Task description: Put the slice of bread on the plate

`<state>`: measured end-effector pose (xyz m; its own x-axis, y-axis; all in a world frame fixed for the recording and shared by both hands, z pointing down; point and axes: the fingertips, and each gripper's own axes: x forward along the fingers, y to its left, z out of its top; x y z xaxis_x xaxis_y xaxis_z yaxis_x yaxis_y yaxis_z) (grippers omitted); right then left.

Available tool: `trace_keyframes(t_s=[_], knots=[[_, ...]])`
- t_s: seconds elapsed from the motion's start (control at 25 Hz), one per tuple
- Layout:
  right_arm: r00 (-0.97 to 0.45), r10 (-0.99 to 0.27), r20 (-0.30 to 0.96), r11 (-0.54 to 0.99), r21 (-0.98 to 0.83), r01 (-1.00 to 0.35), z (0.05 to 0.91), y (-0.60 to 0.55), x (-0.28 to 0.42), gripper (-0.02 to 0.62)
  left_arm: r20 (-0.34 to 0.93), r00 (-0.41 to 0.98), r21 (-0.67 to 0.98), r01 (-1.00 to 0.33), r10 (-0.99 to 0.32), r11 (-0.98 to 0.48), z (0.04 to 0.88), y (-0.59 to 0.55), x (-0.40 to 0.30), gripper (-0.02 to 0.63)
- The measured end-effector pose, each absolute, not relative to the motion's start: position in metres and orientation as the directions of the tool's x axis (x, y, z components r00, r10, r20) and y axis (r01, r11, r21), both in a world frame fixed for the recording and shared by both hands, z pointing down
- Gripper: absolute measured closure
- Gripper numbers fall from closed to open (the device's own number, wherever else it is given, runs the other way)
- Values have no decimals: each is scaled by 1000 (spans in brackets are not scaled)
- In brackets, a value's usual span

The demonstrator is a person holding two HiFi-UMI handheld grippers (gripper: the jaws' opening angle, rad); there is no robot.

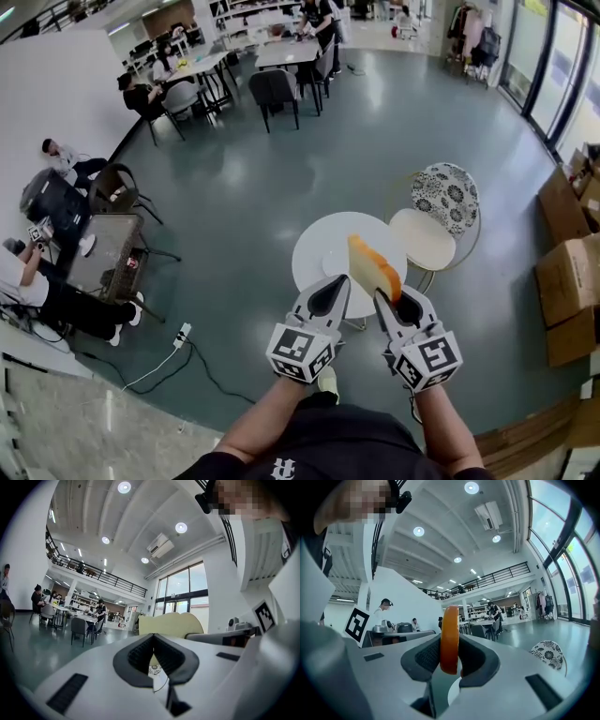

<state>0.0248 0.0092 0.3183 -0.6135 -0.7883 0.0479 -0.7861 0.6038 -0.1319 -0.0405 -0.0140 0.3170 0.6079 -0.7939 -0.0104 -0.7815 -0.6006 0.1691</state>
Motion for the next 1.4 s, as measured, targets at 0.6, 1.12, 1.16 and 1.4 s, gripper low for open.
trace_keyframes(t_s=[0.6,1.12,1.16,1.4], knots=[[-567,-820,70,555,-141,-820,330,-100,-15,500,-23,642,175,-752,-766,-636,326,-132,-81,600],[-610,-784,114,584,-195,-788,386,-177,-17,500,-23,605,182,-781,-796,-598,366,-209,-85,600],[-613,-781,120,586,-201,-785,394,-182,-16,500,-25,603,181,-782,-798,-596,372,-215,-83,600],[-625,-763,164,589,-223,-777,447,-211,-14,500,-31,601,190,-781,-799,-595,412,-246,-77,600]])
